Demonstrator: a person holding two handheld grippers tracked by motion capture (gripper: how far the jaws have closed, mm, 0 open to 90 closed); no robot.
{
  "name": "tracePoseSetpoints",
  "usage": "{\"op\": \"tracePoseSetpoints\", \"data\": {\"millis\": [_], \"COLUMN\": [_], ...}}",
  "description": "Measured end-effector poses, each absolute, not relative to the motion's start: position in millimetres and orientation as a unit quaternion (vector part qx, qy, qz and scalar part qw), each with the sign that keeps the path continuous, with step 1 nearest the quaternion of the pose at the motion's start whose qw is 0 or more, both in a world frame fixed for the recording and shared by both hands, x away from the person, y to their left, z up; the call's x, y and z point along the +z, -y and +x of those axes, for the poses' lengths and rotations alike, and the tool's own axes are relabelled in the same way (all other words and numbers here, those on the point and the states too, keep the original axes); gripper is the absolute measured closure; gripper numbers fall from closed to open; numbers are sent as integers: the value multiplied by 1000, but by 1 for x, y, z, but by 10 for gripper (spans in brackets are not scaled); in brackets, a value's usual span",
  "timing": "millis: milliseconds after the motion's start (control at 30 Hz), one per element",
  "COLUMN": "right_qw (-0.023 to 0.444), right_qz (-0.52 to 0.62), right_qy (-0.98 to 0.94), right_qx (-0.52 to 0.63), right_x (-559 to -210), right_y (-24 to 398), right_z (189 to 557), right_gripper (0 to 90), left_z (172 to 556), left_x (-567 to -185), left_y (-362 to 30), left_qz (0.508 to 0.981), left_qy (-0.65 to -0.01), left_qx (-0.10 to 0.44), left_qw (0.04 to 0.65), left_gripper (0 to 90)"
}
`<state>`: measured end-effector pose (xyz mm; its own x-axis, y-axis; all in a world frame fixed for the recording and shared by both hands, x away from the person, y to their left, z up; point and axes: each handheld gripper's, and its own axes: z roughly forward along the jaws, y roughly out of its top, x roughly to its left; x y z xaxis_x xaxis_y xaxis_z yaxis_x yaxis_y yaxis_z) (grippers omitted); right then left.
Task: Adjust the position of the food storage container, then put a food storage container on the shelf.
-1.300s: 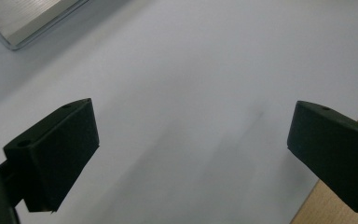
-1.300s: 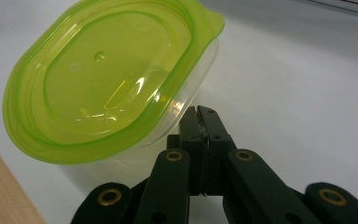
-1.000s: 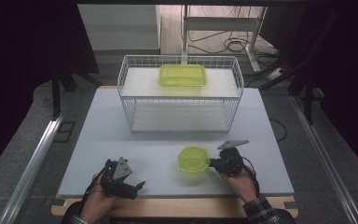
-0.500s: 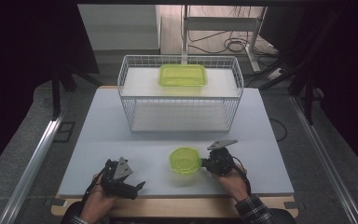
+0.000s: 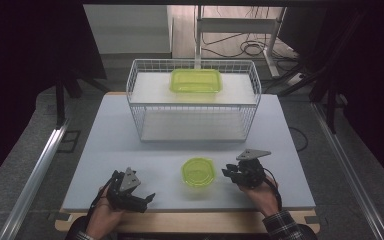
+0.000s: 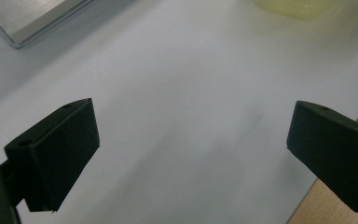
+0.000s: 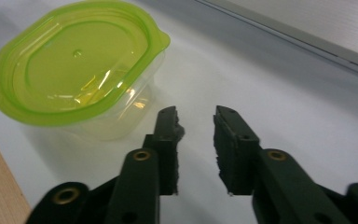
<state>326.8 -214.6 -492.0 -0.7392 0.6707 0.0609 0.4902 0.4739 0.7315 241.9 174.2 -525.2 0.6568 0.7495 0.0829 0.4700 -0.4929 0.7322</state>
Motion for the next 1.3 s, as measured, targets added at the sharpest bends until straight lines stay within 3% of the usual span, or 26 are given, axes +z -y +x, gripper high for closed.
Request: {"op": "tracePoseSetpoints", "data": {"millis": [333, 500, 667, 900, 1167, 1300], "right_qw": [128, 120, 102, 86, 33, 25], "right_qz": [328, 326, 331, 345, 382, 386], "right_qy": [-854, -852, -847, -834, -818, -816], "right_qx": [384, 391, 404, 422, 429, 430], "right_x": [-490, -494, -495, -492, -487, -484], "right_y": [221, 221, 219, 217, 213, 209], "right_z": [318, 318, 320, 325, 334, 336], "right_gripper": [281, 149, 72, 36, 32, 131], "left_z": [242, 242, 242, 242, 242, 243], "left_x": [-526, -527, -527, -527, -527, -528], "left_y": [-174, -173, -174, -173, -172, -172], "left_qz": [843, 844, 844, 845, 846, 847], "left_qy": [-360, -359, -358, -356, -356, -354], "left_qx": [203, 204, 205, 206, 206, 206], "left_qw": [344, 343, 342, 341, 340, 338], "left_gripper": [21, 21, 21, 21, 21, 21]}}
